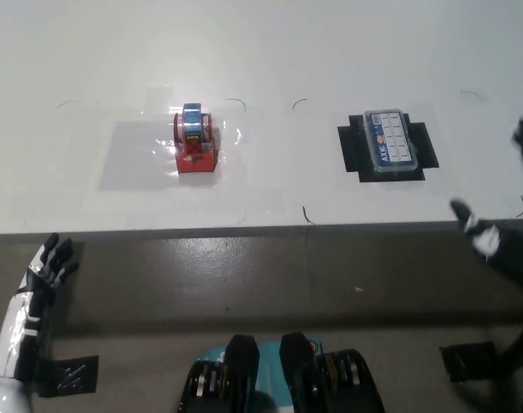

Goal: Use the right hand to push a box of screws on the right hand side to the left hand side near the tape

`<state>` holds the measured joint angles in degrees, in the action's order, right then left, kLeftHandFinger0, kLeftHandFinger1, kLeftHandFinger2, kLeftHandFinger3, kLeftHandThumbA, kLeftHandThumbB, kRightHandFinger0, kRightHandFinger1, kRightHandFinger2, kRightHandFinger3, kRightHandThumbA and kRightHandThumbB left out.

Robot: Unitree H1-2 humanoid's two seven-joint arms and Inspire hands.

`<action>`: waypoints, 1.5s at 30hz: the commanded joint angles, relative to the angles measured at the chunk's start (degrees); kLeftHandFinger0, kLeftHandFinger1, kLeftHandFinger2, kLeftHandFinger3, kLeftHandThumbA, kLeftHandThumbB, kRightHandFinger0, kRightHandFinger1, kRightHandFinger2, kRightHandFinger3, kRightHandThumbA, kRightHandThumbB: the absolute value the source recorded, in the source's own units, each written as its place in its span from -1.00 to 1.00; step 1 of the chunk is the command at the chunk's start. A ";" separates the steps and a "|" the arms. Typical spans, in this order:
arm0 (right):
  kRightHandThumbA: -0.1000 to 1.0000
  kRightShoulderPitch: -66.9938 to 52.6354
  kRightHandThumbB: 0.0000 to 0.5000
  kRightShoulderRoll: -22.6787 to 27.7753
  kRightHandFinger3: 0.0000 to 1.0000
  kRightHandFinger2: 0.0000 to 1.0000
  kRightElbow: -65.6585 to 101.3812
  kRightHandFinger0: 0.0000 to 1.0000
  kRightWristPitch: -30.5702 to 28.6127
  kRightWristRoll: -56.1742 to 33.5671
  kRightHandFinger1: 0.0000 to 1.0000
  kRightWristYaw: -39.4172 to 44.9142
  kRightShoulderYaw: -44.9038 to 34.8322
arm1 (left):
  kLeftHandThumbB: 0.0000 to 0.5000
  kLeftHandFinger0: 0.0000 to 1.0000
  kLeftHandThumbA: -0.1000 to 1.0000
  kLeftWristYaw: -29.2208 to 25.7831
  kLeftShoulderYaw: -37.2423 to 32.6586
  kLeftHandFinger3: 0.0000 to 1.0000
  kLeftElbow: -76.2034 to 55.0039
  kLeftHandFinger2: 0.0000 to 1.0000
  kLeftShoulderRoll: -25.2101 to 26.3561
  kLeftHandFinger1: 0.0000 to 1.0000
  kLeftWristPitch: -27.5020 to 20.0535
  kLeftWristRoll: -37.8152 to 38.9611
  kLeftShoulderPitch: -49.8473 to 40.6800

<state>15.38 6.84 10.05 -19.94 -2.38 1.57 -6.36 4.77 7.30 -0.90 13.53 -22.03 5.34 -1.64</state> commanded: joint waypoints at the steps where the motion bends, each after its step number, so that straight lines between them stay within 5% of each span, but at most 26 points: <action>1: 0.59 6.29 -0.41 1.86 1.00 1.00 -2.58 1.00 0.92 -3.39 1.00 -0.54 -1.69 | -0.60 1.00 0.93 0.48 0.39 1.00 -2.43 1.00 0.49 1.00 -1.76 0.93 -0.57; 4: 0.58 10.06 -0.53 3.33 1.00 1.00 -6.68 1.00 -0.50 -4.45 1.00 0.61 -2.13 | -0.60 1.00 0.94 0.70 0.34 1.00 -2.06 1.00 0.58 1.00 -2.12 1.29 -0.68; 13: 0.65 25.55 -0.35 6.52 1.00 1.00 -24.51 1.00 1.67 -4.01 1.00 -0.97 -3.80 | -0.63 1.00 0.90 0.55 0.33 1.00 -2.66 1.00 0.25 1.00 -1.51 1.61 -1.54; 15: 0.58 29.41 -0.50 6.86 1.00 1.00 -30.81 1.00 1.08 -5.49 1.00 -1.01 -4.67 | -0.63 1.00 0.90 0.71 0.13 1.00 -2.43 1.00 0.18 1.00 -1.88 1.51 -1.63; 19: 0.56 34.66 -0.45 7.27 1.00 1.00 -38.95 1.00 1.03 -6.67 1.00 -0.33 -5.45 | -0.62 1.00 0.93 1.01 -0.03 1.00 -2.17 1.00 0.24 1.00 -2.60 1.55 -1.77; 23: 0.68 41.36 -0.42 7.97 1.00 1.00 -51.29 1.00 -0.69 -7.04 1.00 0.50 -5.76 | -0.59 1.00 0.89 0.84 0.14 1.00 -2.36 1.00 0.07 1.00 -1.96 1.68 -1.69; 27: 1.00 46.62 -0.55 8.94 1.00 1.00 -63.99 1.00 -3.99 -6.48 1.00 2.40 -4.89 | -0.60 1.00 0.86 0.87 0.21 1.00 -2.78 1.00 0.02 1.00 -1.62 2.16 -1.64; 33: 1.00 52.83 -0.05 9.13 1.00 1.00 -80.47 1.00 -4.56 -8.02 1.00 5.50 -5.59 | -0.64 1.00 0.87 1.10 0.20 1.00 -2.44 1.00 0.24 1.00 -2.32 2.05 -1.72; 44: 1.00 52.81 0.09 7.67 1.00 1.00 -89.81 1.00 -2.09 -7.58 1.00 5.22 -5.50 | -0.60 1.00 0.89 1.47 0.24 1.00 -2.63 1.00 0.16 1.00 -2.93 3.03 -0.92; 45: 1.00 52.62 -0.03 7.70 1.00 1.00 -90.10 1.00 -1.88 -7.52 1.00 5.29 -5.46 | -0.57 1.00 0.91 1.51 0.25 1.00 -2.65 1.00 0.17 1.00 -2.91 3.11 -0.86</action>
<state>65.39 14.16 -79.56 -21.29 -8.80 5.86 -11.35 5.72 7.14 -1.62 13.25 -22.40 6.86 -3.07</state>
